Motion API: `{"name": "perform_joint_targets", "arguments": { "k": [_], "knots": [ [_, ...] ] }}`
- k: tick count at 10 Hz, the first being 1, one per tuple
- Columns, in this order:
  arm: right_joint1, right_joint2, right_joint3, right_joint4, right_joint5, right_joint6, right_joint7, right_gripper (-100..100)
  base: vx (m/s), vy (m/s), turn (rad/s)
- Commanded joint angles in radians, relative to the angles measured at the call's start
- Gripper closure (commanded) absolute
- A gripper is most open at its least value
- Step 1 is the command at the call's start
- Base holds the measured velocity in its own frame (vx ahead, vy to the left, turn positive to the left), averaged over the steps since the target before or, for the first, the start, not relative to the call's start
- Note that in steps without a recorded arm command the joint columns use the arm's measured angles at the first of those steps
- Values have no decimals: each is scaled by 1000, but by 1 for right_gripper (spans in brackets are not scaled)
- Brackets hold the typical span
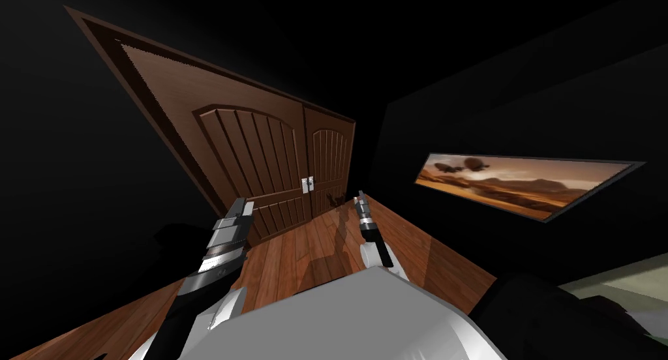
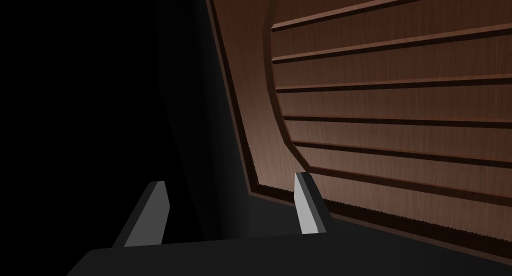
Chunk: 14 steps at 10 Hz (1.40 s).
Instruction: Pull the door open
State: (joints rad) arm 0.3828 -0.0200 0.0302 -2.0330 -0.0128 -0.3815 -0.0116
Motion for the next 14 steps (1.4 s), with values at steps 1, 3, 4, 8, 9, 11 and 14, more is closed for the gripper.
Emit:
{"name": "perform_joint_targets", "arguments": {
  "k": [1,3,4,8,9,11,14],
  "knots": [
    [-13,-5,-2,32,11,0,-10,-100,85,26,63],
    [-35,-11,-6,74,25,5,-23,-100,103,26,66],
    [-46,-13,-8,95,33,7,-29,-100,99,19,67],
    [-94,-22,-16,186,64,18,-56,-100,109,34,75],
    [-107,-24,-18,210,72,20,-62,-100,105,34,82],
    [-132,-26,-22,257,88,26,-76,-100,107,13,72],
    [-170,-28,-29,329,113,34,-97,-100,97,34,84]
  ]
}}
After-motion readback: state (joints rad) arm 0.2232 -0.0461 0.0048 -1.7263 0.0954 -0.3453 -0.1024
